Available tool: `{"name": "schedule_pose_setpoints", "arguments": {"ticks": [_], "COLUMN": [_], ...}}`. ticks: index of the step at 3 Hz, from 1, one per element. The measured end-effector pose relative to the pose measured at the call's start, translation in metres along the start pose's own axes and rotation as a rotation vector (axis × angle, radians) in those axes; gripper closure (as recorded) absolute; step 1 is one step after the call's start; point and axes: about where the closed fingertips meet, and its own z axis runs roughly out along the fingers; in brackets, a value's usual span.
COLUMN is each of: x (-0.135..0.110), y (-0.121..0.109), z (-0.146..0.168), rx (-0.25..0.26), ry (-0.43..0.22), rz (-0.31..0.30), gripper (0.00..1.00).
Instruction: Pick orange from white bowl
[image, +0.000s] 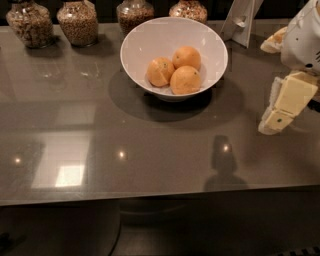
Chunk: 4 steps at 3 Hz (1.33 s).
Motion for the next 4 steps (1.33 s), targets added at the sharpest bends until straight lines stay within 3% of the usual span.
{"name": "schedule_pose_setpoints", "arguments": {"ticks": [1, 2, 4], "x": [-0.047, -0.098, -0.099], "y": [-0.027, -0.043, -0.043], "z": [0.009, 0.026, 0.026], "rx": [0.026, -0.003, 0.009], "ry": [-0.154, -0.247, -0.256], "rz": [0.0, 0.037, 0.073], "gripper": [0.0, 0.0, 0.0]}}
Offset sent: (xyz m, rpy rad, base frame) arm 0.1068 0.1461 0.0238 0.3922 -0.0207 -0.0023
